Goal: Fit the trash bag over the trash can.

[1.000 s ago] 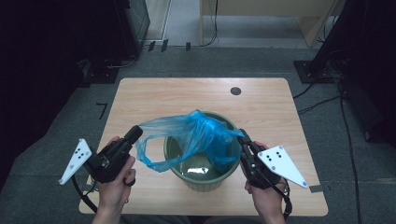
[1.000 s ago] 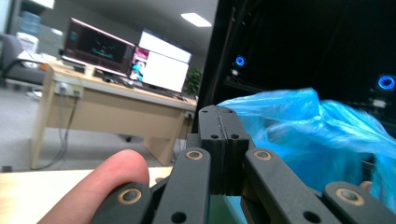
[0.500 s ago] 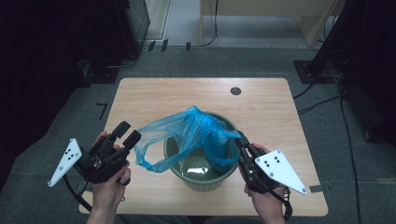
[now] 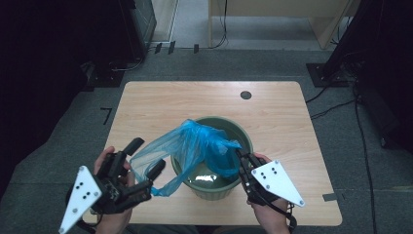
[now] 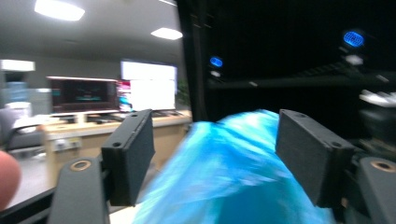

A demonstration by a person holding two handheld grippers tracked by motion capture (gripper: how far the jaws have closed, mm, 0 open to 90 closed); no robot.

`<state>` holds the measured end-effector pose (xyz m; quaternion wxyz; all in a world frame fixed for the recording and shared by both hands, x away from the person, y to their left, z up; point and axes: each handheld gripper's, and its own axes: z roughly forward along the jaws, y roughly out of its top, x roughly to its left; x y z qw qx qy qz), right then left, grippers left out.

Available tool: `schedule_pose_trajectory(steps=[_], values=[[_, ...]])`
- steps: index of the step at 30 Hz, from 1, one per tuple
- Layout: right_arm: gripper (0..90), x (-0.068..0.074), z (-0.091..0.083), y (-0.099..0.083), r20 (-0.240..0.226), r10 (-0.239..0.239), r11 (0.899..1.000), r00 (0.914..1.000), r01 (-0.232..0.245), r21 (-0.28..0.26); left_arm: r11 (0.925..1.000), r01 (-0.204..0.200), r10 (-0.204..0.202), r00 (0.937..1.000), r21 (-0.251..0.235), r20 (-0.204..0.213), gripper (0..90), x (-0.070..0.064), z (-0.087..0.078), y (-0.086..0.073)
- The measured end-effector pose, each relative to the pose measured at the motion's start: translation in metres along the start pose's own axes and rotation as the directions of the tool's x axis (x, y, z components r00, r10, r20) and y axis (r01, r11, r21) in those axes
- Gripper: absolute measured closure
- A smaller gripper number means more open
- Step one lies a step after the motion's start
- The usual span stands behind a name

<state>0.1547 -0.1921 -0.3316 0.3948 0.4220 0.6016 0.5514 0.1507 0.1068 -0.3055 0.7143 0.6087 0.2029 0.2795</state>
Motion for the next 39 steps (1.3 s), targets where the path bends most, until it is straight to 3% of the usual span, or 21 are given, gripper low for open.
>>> schedule_pose_trajectory(steps=[1, 2, 4, 6, 9, 11, 12, 14, 16, 19, 22, 25, 32, 34, 37, 39], values=[[90.0, 0.001, 0.000, 0.000, -0.002, 0.000, 1.000, 1.0000, 0.000, 0.000, 0.9996, -0.015, 0.014, 0.9991, 0.023, 0.040, 23.9, -0.005, 0.003, -0.001], [90.0, 0.002, 0.000, 0.000, -0.005, -0.001, 1.000, 1.0000, 0.001, 0.000, 0.9976, -0.043, 0.037, 0.9941, 0.055, 0.102, 23.9, -0.011, 0.008, -0.004], [90.0, 0.004, -0.001, 0.000, -0.013, -0.002, 1.000, 0.9999, 0.002, -0.003, 0.9891, -0.095, 0.077, 0.9854, 0.112, 0.152, 20.0, -0.019, 0.016, -0.011], [90.0, 0.006, -0.001, 0.000, -0.029, -0.004, 1.000, 0.9996, 0.004, -0.007, 0.9760, -0.134, 0.110, 0.9834, 0.172, 0.144, 18.8, -0.025, 0.024, -0.021], [90.0, 0.011, -0.003, -0.001, -0.057, -0.022, 1.000, 0.9981, 0.021, -0.021, 0.9628, -0.121, 0.108, 0.9918, 0.241, 0.068, 21.5, -0.026, 0.035, -0.034], [90.0, 0.013, -0.004, 0.000, -0.072, -0.036, 0.999, 0.9967, 0.034, -0.030, 0.9626, -0.089, 0.092, 0.9958, 0.256, 0.002, 41.3, -0.021, 0.037, -0.041], [90.0, 0.014, -0.004, 0.000, -0.076, -0.040, 0.999, 0.9963, 0.037, -0.032, 0.9671, -0.063, 0.068, 0.9977, 0.246, -0.011, 53.9, -0.018, 0.036, -0.042], [90.0, 0.014, -0.004, 0.000, -0.071, -0.049, 0.998, 0.9963, 0.046, -0.034, 0.9757, -0.012, 0.010, 0.9999, 0.219, 0.008, 70.6, -0.010, 0.033, -0.042], [90.0, 0.011, -0.003, -0.001, -0.059, -0.050, 0.998, 0.9970, 0.049, -0.031, 0.9815, 0.034, -0.038, 0.9991, 0.188, 0.017, 79.7, -0.002, 0.028, -0.037], [90.0, 0.005, -0.002, -0.003, -0.044, -0.040, 0.999, 0.9982, 0.040, -0.019, 0.9875, 0.067, -0.068, 0.9977, 0.143, 0.002, 86.9, 0.010, 0.019, -0.029], [90.0, 0.001, -0.004, -0.003, -0.042, -0.049, 0.999, 0.9979, 0.049, -0.010, 0.9919, 0.090, -0.087, 0.9955, 0.090, -0.038, 88.8, 0.023, 0.006, -0.019], [90.0, -0.002, -0.008, -0.002, -0.045, -0.078, 0.997, 0.9960, 0.078, 0.001, 0.9911, 0.120, -0.117, 0.9914, 0.058, -0.059, 89.3, 0.038, -0.006, -0.012], [90.0, -0.008, -0.019, -0.003, -0.046, -0.135, 0.991, 0.9898, 0.136, 0.017, 0.9868, 0.149, -0.143, 0.9858, 0.064, -0.088, 89.5, 0.049, -0.015, -0.009], [90.0, -0.012, -0.025, -0.005, -0.037, -0.159, 0.987, 0.9866, 0.160, 0.019, 0.9835, 0.162, -0.154, 0.9833, 0.080, -0.096, 89.5, 0.052, -0.015, -0.009], [90.0, -0.019, -0.035, -0.007, -0.021, -0.164, 0.986, 0.9863, 0.164, 0.027, 0.9739, 0.212, -0.206, 0.9751, 0.081, -0.083, 89.4, 0.056, -0.018, -0.008], [90.0, -0.026, -0.042, -0.006, -0.016, -0.143, 0.989, 0.9896, 0.143, 0.024, 0.9712, 0.228, -0.223, 0.9720, 0.069, -0.074, 89.4, 0.056, -0.021, -0.005]])
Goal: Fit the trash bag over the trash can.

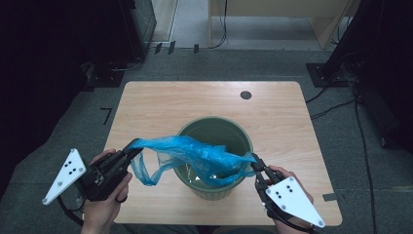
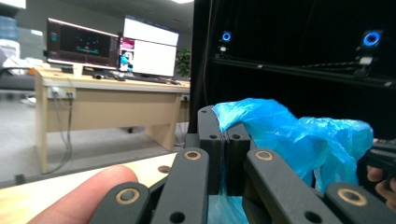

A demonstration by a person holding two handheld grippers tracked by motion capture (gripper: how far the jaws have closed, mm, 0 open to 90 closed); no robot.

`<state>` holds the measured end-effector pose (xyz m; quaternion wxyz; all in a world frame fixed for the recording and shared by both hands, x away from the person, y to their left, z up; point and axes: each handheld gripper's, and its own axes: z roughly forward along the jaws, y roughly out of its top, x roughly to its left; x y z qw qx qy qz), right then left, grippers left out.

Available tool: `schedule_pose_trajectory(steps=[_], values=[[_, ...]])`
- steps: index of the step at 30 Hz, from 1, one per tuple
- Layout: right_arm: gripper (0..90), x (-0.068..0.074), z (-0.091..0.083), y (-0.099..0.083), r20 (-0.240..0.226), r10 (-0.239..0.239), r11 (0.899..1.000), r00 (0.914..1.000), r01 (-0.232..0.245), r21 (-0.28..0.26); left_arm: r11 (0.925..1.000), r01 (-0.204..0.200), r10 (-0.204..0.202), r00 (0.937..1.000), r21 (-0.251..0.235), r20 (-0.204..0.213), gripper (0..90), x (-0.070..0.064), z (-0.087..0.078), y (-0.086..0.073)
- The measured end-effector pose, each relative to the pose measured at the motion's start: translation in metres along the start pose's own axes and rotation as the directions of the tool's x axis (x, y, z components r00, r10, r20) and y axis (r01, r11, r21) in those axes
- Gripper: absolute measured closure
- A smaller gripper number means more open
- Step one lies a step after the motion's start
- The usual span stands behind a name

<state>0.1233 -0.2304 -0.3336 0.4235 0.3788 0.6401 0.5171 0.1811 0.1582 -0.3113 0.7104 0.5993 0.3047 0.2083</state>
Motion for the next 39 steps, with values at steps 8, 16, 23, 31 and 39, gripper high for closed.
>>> schedule_pose_trajectory(steps=[8, 16, 23, 31, 39], values=[[90.0, -0.010, -0.021, 0.016, -0.010, 0.020, 0.998, 0.9998, -0.020, -0.051, 0.9973, -0.047, 0.048, 0.9984, -0.057, 0.028, 89.3, -0.014, -0.014, 0.013], [90.0, -0.009, -0.034, 0.011, -0.028, -0.009, 1.000, 0.9996, 0.009, 0.010, 0.9995, 0.008, -0.006, 0.9979, -0.030, 0.064, 89.3, -0.003, -0.019, 0.015], [90.0, -0.014, -0.038, 0.004, -0.040, -0.014, 0.999, 0.9991, 0.016, 0.051, 0.9998, -0.015, 0.013, 0.9963, 0.014, 0.085, 88.4, -0.007, -0.015, 0.010], [90.0, -0.009, 0.001, -0.039, -0.011, 0.009, 0.986, 0.9999, -0.007, 0.166, 0.9847, 0.027, -0.032, 0.9992, 0.172, 0.024, 87.9, 0.009, 0.026, -0.042], [90.0, 0.000, 0.022, -0.062, -0.003, 0.029, 0.973, 0.9996, -0.027, 0.228, 0.9452, 0.062, -0.074, 0.9969, 0.320, 0.026, 87.8, 0.024, 0.042, -0.068]])
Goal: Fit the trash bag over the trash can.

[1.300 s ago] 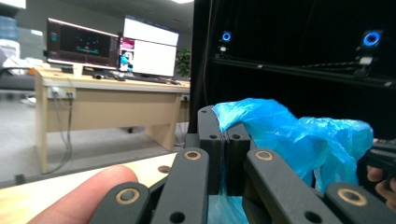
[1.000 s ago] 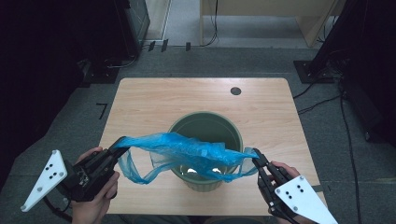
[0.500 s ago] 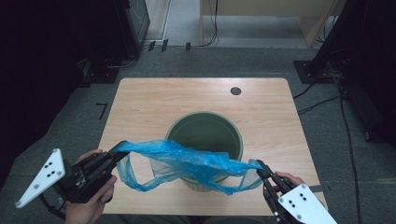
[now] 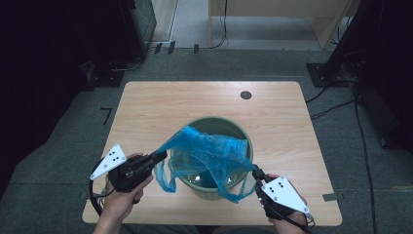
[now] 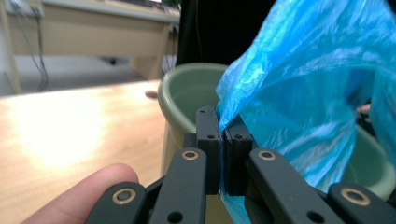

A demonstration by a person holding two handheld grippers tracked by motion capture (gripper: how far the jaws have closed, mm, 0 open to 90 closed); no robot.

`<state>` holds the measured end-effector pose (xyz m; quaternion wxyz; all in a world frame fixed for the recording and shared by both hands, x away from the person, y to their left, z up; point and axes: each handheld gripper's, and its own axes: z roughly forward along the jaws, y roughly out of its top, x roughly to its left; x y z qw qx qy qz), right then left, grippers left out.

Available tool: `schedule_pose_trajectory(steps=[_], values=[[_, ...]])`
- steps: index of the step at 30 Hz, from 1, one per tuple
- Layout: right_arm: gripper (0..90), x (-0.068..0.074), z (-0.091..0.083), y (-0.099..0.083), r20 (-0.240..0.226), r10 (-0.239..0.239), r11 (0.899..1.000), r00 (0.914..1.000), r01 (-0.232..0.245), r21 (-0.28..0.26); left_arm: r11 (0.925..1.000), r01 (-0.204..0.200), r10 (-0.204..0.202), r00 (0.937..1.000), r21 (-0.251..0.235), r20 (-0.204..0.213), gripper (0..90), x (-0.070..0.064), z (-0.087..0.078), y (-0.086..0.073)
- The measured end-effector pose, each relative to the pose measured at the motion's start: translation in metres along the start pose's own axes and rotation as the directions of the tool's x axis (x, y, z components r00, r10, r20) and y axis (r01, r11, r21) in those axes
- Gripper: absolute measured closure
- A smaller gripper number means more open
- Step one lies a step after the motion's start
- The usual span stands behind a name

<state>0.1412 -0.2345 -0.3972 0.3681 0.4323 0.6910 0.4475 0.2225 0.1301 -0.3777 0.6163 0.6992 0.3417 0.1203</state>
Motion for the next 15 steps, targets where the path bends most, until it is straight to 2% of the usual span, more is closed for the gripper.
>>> schedule_pose_trajectory(steps=[1, 4, 8, 11, 15], values=[[90.0, 0.001, 0.002, -0.001, -0.004, 0.005, 1.000, 1.0000, -0.005, -0.002, 0.9998, 0.012, -0.013, 0.9999, 0.016, 0.002, 87.9, 0.000, 0.004, -0.002], [90.0, 0.005, 0.009, -0.004, 0.012, 0.015, 1.000, 0.9998, -0.015, -0.008, 0.9993, 0.036, -0.036, 0.9991, 0.010, -0.020, 89.1, 0.001, 0.007, -0.005], [90.0, 0.001, 0.020, -0.003, 0.013, 0.073, 0.997, 0.9972, -0.073, -0.012, 0.9983, 0.056, -0.057, 0.9975, -0.013, -0.042, 89.1, 0.001, 0.011, -0.006], [90.0, 0.000, 0.030, -0.003, 0.031, 0.096, 0.995, 0.9949, -0.096, -0.010, 0.9967, 0.072, -0.075, 0.9941, -0.038, -0.078, 89.2, 0.003, 0.015, -0.006], [90.0, 0.001, 0.049, -0.001, 0.058, 0.117, 0.993, 0.9914, -0.116, -0.017, 0.9923, 0.096, -0.105, 0.9865, -0.078, -0.125, 89.4, 0.008, 0.023, -0.006]])
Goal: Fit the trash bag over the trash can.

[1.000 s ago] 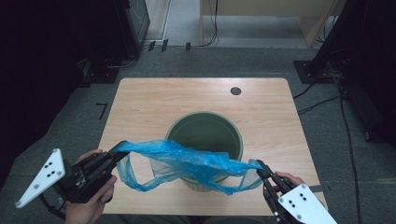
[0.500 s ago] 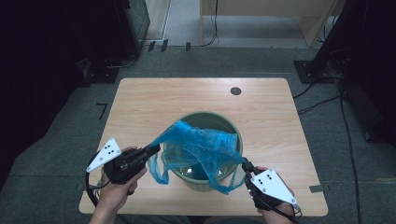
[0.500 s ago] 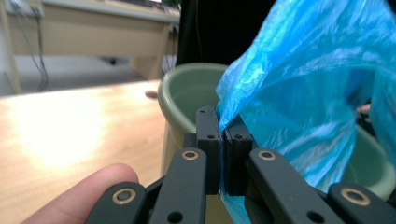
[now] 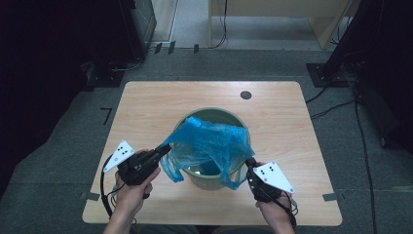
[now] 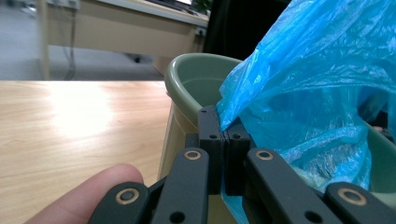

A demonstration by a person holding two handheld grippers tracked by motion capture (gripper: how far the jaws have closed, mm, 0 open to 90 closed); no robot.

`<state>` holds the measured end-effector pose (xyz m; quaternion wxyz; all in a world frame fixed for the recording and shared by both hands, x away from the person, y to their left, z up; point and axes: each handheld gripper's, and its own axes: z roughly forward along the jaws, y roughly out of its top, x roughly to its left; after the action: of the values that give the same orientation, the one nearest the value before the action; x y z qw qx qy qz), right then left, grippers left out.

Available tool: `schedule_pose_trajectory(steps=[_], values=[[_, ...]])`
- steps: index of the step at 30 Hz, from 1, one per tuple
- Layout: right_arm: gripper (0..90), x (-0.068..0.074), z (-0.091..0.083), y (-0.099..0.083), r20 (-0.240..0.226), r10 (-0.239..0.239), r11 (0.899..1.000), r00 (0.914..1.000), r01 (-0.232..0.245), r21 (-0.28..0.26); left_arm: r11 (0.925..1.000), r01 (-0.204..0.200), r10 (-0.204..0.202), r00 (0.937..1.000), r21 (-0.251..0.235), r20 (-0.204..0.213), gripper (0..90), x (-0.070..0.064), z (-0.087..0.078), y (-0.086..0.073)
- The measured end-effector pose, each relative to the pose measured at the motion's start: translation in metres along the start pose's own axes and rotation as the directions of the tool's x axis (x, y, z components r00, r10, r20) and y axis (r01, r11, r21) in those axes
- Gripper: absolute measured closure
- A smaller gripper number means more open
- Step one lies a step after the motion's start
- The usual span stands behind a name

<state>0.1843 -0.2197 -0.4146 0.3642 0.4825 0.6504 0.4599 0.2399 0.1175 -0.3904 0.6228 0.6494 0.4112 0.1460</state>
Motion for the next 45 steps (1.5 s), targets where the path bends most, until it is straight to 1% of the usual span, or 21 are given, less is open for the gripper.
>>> schedule_pose_trajectory(steps=[3, 7, 10, 11, 12, 14, 16, 20, 23, 24, 26, 28, 29, 33, 35, 37, 38, 41, 42, 44, 45], values=[[90.0, 0.000, 0.011, 0.002, 0.013, 0.016, 1.000, 0.9998, -0.016, -0.007, 0.9996, 0.016, -0.016, 0.9998, -0.023, -0.014, 89.3, 0.004, 0.005, 0.000], [90.0, -0.004, 0.028, 0.006, 0.010, 0.046, 0.999, 0.9989, -0.045, -0.019, 0.9991, 0.023, -0.023, 0.9997, -0.034, -0.004, 88.4, 0.009, 0.006, 0.000], [90.0, -0.005, 0.033, 0.004, 0.017, 0.058, 0.998, 0.9982, -0.057, -0.025, 0.9990, 0.030, -0.030, 0.9996, -0.033, 0.001, 87.9, 0.010, 0.003, 0.000], [88.1, -0.006, 0.033, 0.003, 0.013, 0.054, 0.998, 0.9984, -0.054, -0.025, 0.9989, 0.028, -0.027, 0.9996, -0.037, 0.004, 87.9, 0.009, 0.001, 0.001], [83.3, -0.007, 0.031, 0.002, 0.004, 0.044, 0.998, 0.9990, -0.043, -0.035, 0.9988, 0.023, -0.023, 0.9997, -0.044, 0.004, 87.9, 0.008, -0.001, 0.002], [68.1, -0.012, 0.025, 0.000, -0.004, 0.029, 0.998, 0.9996, -0.029, -0.049, 0.9983, 0.018, -0.018, 0.9998, -0.054, 0.011, 87.8, 0.007, -0.006, 0.005], [60.4, -0.018, 0.016, 0.000, 0.000, 0.021, 0.998, 0.9998, -0.021, -0.065, 0.9978, 0.010, -0.009, 0.9998, -0.065, 0.017, 87.3, 0.006, -0.011, 0.008], [54.7, -0.037, -0.011, 0.001, -0.015, 0.011, 0.994, 0.9998, -0.013, -0.112, 0.9959, -0.021, 0.023, 0.9995, -0.087, 0.022, 85.2, -0.001, -0.019, 0.012], [51.2, -0.047, -0.027, 0.004, -0.027, 0.006, 0.990, 0.9996, -0.010, -0.138, 0.9945, -0.029, 0.032, 0.9991, -0.101, 0.026, 83.8, -0.006, -0.022, 0.015], [49.8, -0.050, -0.032, 0.006, -0.037, 0.012, 0.989, 0.9992, -0.018, -0.148, 0.9940, -0.030, 0.033, 0.9992, -0.105, 0.022, 82.6, -0.008, -0.023, 0.015], [43.8, -0.054, -0.041, 0.012, -0.085, 0.021, 0.986, 0.9962, -0.035, -0.166, 0.9936, -0.031, 0.033, 0.9994, -0.109, 0.011, 79.3, -0.012, -0.024, 0.017], [34.9, -0.055, -0.046, 0.017, -0.141, 0.024, 0.983, 0.9897, -0.049, -0.178, 0.9928, -0.029, 0.031, 0.9994, -0.116, 0.013, 77.6, -0.015, -0.025, 0.018], [30.9, -0.054, -0.048, 0.019, -0.152, 0.013, 0.982, 0.9882, -0.042, -0.184, 0.9921, -0.034, 0.036, 0.9993, -0.120, 0.013, 76.5, -0.018, -0.026, 0.018], [19.9, -0.043, -0.049, 0.022, -0.159, -0.026, 0.984, 0.9870, -0.003, -0.179, 0.9905, -0.053, 0.054, 0.9985, -0.127, 0.008, 70.3, -0.028, -0.026, 0.019], [15.6, -0.038, -0.049, 0.022, -0.166, -0.037, 0.983, 0.9854, 0.006, -0.182, 0.9900, -0.059, 0.062, 0.9979, -0.128, 0.019, 69.6, -0.033, -0.025, 0.019], [15.2, -0.034, -0.048, 0.022, -0.174, -0.051, 0.982, 0.9834, 0.018, -0.188, 0.9895, -0.073, 0.077, 0.9966, -0.125, 0.030, 69.6, -0.037, -0.024, 0.018], [15.2, -0.033, -0.048, 0.023, -0.176, -0.049, 0.982, 0.9832, 0.015, -0.187, 0.9889, -0.081, 0.086, 0.9957, -0.124, 0.033, 69.9, -0.040, -0.023, 0.017], [16.1, -0.035, -0.049, 0.024, -0.188, -0.023, 0.982, 0.9819, -0.013, -0.191, 0.9883, -0.090, 0.095, 0.9948, -0.123, 0.036, 75.2, -0.040, -0.022, 0.016], [19.0, -0.037, -0.049, 0.024, -0.184, -0.019, 0.980, 0.9828, -0.018, -0.198, 0.9880, -0.089, 0.094, 0.9950, -0.126, 0.033, 77.7, -0.039, -0.022, 0.016], [39.3, -0.041, -0.052, 0.024, -0.156, -0.018, 0.975, 0.9877, -0.017, -0.223, 0.9886, -0.078, 0.083, 0.9961, -0.129, 0.032, 82.5, -0.035, -0.023, 0.015], [45.6, -0.043, -0.053, 0.024, -0.143, -0.014, 0.974, 0.9896, -0.019, -0.227, 0.9888, -0.072, 0.077, 0.9964, -0.130, 0.035, 84.9, -0.034, -0.023, 0.016]])
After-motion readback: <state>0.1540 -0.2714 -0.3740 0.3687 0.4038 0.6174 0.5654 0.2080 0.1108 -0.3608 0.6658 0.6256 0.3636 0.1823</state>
